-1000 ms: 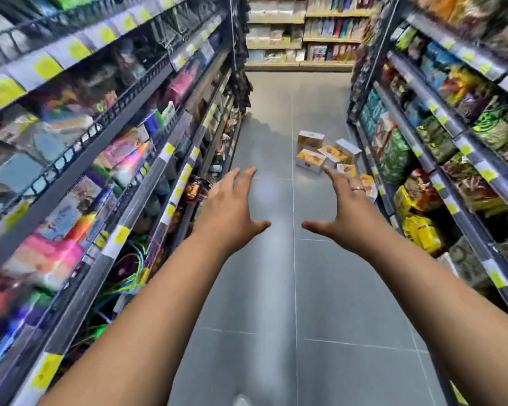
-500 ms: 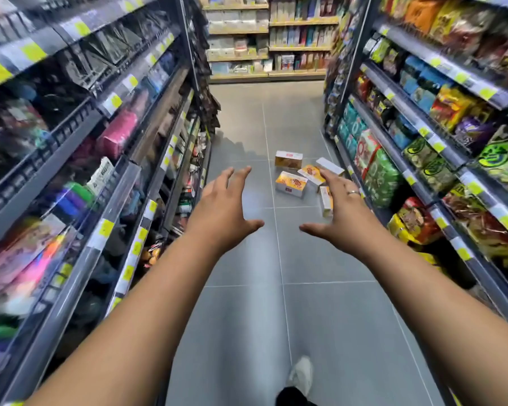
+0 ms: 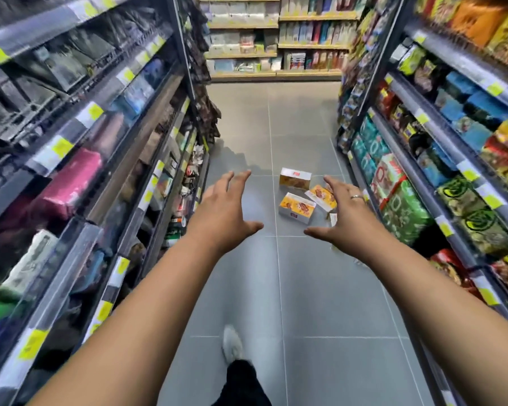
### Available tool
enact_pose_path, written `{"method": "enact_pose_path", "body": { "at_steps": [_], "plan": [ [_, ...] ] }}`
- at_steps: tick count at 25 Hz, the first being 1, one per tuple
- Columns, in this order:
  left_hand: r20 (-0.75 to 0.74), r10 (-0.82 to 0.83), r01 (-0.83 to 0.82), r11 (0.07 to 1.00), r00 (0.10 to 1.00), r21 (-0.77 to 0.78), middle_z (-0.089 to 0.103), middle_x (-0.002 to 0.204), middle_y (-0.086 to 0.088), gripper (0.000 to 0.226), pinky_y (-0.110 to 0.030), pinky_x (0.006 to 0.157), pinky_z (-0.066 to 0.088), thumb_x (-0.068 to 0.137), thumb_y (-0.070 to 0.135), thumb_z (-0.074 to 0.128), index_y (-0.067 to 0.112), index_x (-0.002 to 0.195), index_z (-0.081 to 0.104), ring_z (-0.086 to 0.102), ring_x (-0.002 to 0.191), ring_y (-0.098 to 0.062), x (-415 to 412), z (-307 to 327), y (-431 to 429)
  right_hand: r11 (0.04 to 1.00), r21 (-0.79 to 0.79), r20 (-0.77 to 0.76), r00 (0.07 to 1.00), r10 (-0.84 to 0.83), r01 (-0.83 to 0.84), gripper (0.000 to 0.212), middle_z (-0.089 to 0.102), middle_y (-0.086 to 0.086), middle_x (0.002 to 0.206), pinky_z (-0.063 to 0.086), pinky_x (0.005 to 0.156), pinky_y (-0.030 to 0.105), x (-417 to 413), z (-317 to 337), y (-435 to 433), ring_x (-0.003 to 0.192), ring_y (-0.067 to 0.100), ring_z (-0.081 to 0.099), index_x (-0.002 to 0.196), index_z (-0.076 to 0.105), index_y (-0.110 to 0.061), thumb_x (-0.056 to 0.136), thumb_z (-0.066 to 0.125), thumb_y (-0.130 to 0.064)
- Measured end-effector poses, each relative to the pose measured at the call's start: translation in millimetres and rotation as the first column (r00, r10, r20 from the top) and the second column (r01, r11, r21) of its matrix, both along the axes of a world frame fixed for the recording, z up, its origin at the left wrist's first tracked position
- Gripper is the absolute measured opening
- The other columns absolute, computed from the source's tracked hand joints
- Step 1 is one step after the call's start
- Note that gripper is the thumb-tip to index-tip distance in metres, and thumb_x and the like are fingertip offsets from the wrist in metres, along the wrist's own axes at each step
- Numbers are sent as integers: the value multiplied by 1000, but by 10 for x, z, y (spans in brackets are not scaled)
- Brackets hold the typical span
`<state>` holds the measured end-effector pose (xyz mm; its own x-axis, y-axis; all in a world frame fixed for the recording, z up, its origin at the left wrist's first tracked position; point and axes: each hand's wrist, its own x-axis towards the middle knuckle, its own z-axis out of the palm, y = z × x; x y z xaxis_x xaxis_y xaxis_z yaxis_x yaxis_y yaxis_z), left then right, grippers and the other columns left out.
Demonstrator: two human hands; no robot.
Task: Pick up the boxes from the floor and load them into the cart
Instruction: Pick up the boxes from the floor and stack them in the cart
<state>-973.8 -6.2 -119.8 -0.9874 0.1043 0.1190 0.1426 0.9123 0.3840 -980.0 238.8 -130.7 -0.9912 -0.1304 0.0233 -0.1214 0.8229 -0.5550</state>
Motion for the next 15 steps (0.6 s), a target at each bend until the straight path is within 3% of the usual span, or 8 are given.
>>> {"method": "enact_pose_path", "body": {
  "at_steps": [5, 11, 15],
  "plan": [
    [40, -47, 45, 998, 998, 42, 24, 154, -1, 97, -39, 113, 28, 74, 45, 77, 30, 149, 19, 27, 140, -26, -1675, -290, -115, 995, 38, 42, 995, -91, 90, 105, 26, 3, 149, 43, 101, 41, -1549, -329, -79, 117, 30, 52, 148, 19, -36, 67, 84, -42],
    [165, -142, 150, 988, 976, -36, 17, 158, -3, 96, -44, 113, 31, 75, 50, 75, 32, 150, 16, 22, 143, -27, -3467, -437, -342, 979, 60, 64, 978, -200, 197, 104, 24, 7, 151, 37, 106, 43, -3140, -490, -371, 132, 33, 36, 149, 20, -33, 67, 83, -44],
    [194, -206, 220, 974, 959, -51, 17, 158, -4, 98, -43, 114, 28, 76, 49, 75, 32, 151, 14, 22, 143, -29, -4477, -462, -305, 968, 43, 111, 961, -251, 248, 105, 20, 7, 153, 38, 106, 42, -4029, -596, -345, 132, 32, 39, 149, 19, -33, 67, 83, -43]
  ]
}}
